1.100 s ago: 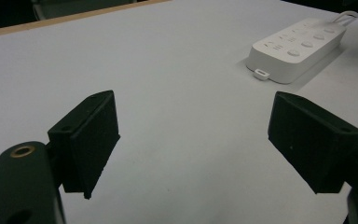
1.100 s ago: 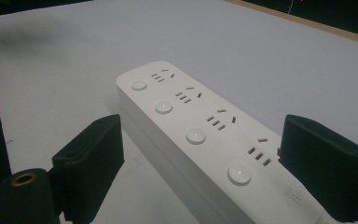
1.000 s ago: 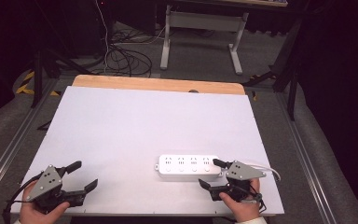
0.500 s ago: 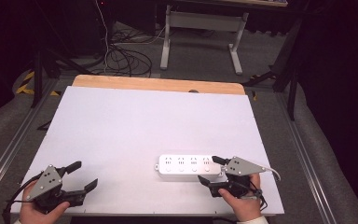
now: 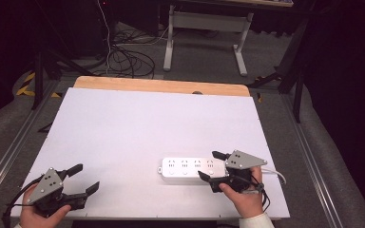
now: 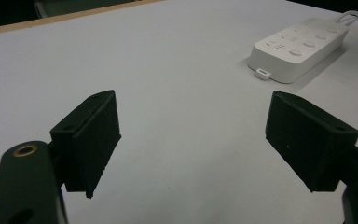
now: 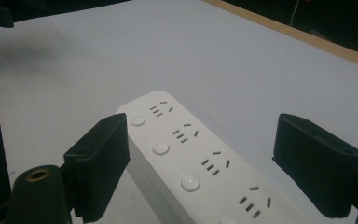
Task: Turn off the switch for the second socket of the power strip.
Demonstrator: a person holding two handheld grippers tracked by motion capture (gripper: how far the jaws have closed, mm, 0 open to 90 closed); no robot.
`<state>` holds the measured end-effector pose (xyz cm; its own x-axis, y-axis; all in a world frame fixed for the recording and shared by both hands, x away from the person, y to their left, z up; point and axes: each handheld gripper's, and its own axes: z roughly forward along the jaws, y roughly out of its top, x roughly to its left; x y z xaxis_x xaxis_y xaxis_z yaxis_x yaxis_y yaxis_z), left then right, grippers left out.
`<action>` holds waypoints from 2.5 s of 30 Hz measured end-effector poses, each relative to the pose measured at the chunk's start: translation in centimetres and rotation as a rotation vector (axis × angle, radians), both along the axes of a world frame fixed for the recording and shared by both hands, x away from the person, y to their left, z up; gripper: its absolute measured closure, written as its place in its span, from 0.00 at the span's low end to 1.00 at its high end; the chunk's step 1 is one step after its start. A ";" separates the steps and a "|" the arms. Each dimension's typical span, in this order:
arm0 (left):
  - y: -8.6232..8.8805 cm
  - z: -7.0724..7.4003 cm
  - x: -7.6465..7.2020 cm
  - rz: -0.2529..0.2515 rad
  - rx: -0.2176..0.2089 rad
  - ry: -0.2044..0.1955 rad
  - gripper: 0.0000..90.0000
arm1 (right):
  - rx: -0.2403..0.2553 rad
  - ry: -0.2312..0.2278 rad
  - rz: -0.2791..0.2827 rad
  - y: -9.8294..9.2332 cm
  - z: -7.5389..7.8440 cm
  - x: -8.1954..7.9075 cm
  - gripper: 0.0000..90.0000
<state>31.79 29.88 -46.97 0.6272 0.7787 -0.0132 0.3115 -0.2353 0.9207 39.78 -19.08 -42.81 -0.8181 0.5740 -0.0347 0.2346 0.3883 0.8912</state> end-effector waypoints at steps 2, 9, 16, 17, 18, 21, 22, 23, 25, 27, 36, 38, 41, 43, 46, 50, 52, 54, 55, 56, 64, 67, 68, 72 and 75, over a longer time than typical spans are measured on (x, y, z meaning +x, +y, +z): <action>0.0 0.0 0.0 0.000 0.000 0.000 0.20 | -0.001 0.001 0.000 0.2 0.1 0.2 0.21; 0.0 0.0 0.0 0.003 -0.001 -0.002 0.20 | -0.010 0.017 0.013 0.8 0.3 0.9 0.22; 0.0 0.0 0.0 0.003 0.004 -0.002 0.20 | -0.016 0.023 0.017 1.5 0.5 1.6 0.23; 0.0 0.0 0.0 0.003 0.004 -0.002 0.20 | -0.016 0.025 0.017 1.7 0.6 1.8 0.23; 0.0 0.0 0.0 0.003 0.000 -0.002 0.20 | -0.015 0.027 0.017 1.8 0.6 1.9 0.24; 0.0 0.0 0.0 0.002 0.002 0.000 0.20 | -0.033 0.033 0.017 2.3 0.5 2.3 0.25; 0.0 0.0 0.0 0.001 0.005 -0.002 0.20 | -0.039 0.038 0.016 2.4 0.5 2.4 0.27; 0.0 0.0 -0.1 0.001 -0.003 0.000 0.20 | -0.046 0.043 0.014 2.5 0.5 2.4 0.34; 0.0 0.0 0.0 0.001 0.003 -0.003 0.21 | -0.049 0.055 0.013 2.5 0.5 2.4 0.50; 0.0 0.0 0.0 0.001 0.000 -0.003 0.21 | -0.076 0.087 0.042 2.5 0.7 2.4 0.79; 0.0 0.0 0.0 0.005 0.002 -0.002 0.21 | -0.220 0.107 0.051 3.4 1.1 2.3 1.00; 0.0 0.0 -0.1 0.006 -0.003 0.002 0.21 | -0.252 0.122 0.055 3.7 1.1 2.4 1.00; 0.0 0.0 -0.1 0.006 -0.003 0.002 0.21 | -0.289 0.151 0.050 3.9 1.0 2.5 1.00; 0.0 0.0 -0.1 0.005 0.001 0.000 0.21 | -0.313 0.171 0.045 4.1 0.9 2.6 1.00; 0.0 0.0 -0.1 0.005 -0.003 0.002 0.21 | -0.334 0.197 0.026 4.2 0.7 2.8 1.00; 0.1 0.1 -0.1 0.004 0.005 -0.001 0.21 | -0.336 0.232 0.012 4.1 0.4 3.0 1.00; 0.0 0.0 0.0 0.003 0.003 -0.002 0.21 | -0.336 0.247 0.006 4.1 0.3 3.1 1.00; 0.0 0.0 0.0 0.003 0.003 -0.002 0.21 | -0.342 0.264 0.017 4.1 0.1 3.2 1.00; 0.1 0.0 0.0 0.002 0.006 -0.001 0.21 | -0.344 0.274 0.012 4.2 0.0 3.2 1.00; 0.0 0.1 -0.1 0.004 0.005 0.000 0.21 | -0.348 0.275 0.013 4.2 -0.1 3.3 1.00; 0.0 0.0 -0.1 0.003 0.001 0.002 0.21 | -0.369 0.306 0.011 4.4 -0.5 3.4 1.00; 0.1 0.1 -0.1 0.005 0.007 -0.001 0.21 | -0.380 0.315 0.006 4.4 -0.6 3.5 1.00; 0.1 0.1 -0.1 0.005 0.007 -0.001 0.21 | -0.382 0.318 0.004 4.5 -0.6 3.5 1.00; 0.1 0.1 -0.1 0.005 0.007 -0.001 0.21 | -0.386 0.324 0.010 4.5 -0.7 3.5 1.00; 0.1 0.1 -0.1 0.005 0.007 0.000 0.21 | -0.392 0.329 0.006 4.5 -0.8 3.5 1.00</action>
